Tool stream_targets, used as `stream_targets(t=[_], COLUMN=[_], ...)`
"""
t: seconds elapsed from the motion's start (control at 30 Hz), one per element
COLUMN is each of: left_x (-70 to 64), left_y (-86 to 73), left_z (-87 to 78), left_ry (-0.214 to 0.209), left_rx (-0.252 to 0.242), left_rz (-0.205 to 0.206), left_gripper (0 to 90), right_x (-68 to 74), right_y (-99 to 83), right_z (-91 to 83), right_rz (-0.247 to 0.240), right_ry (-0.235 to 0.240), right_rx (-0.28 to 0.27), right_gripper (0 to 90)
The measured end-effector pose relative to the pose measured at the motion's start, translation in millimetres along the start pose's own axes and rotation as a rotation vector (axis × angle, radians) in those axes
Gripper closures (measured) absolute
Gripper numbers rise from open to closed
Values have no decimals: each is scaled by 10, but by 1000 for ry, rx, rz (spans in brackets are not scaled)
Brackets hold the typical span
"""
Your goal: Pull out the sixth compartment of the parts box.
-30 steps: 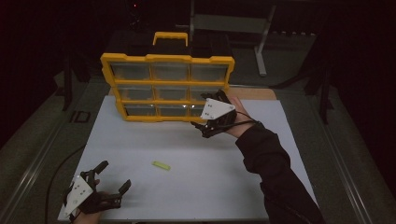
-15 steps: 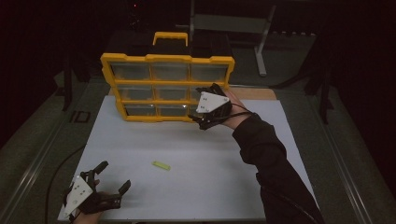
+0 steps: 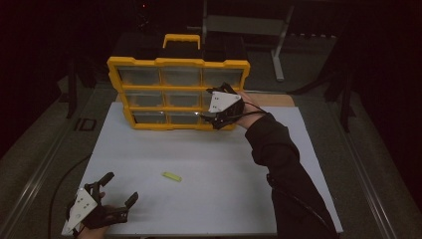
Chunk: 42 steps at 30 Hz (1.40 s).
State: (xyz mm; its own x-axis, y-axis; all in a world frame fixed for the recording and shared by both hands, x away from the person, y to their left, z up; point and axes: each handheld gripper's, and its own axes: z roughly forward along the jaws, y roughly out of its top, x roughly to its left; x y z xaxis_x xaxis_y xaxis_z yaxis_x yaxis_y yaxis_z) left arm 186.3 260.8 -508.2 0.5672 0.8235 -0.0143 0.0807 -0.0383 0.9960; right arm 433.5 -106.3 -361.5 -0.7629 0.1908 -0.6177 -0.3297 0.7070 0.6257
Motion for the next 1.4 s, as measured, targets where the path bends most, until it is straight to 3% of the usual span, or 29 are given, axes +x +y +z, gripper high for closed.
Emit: stream_targets(t=[0.27,0.37,0.43,0.47,0.7,0.77,0.87,1.23,1.4], left_x=[8,9,10,11,13,14,13,9,10], left_y=[-5,-5,-5,-5,-12,-12,-11,-9,-10], left_z=[-4,-8,-8,-8,-1,-1,-3,-4,-6], left_ry=[-1,0,0,-1,-8,-9,-10,-12,-11], left_rx=[1,2,1,1,4,4,3,2,1], left_rz=[-6,-7,-8,-8,-19,-19,-16,-14,-14], left_gripper=[3,3,3,3,3,3,3,3,3], right_x=[3,39,65,74,45,49,50,34,66], right_y=[-20,-27,-28,-27,-12,-24,-39,-42,-78], right_z=[118,137,146,162,221,248,272,288,294], right_rz=[-82,-63,-66,-94,-133,-186,-216,-216,-235], right_ry=[-34,-71,-94,-98,-134,-163,-175,-208,-215], right_rx=[14,23,24,38,68,75,80,69,81], right_gripper=[177,283,285,325,434,482,568,659,643])
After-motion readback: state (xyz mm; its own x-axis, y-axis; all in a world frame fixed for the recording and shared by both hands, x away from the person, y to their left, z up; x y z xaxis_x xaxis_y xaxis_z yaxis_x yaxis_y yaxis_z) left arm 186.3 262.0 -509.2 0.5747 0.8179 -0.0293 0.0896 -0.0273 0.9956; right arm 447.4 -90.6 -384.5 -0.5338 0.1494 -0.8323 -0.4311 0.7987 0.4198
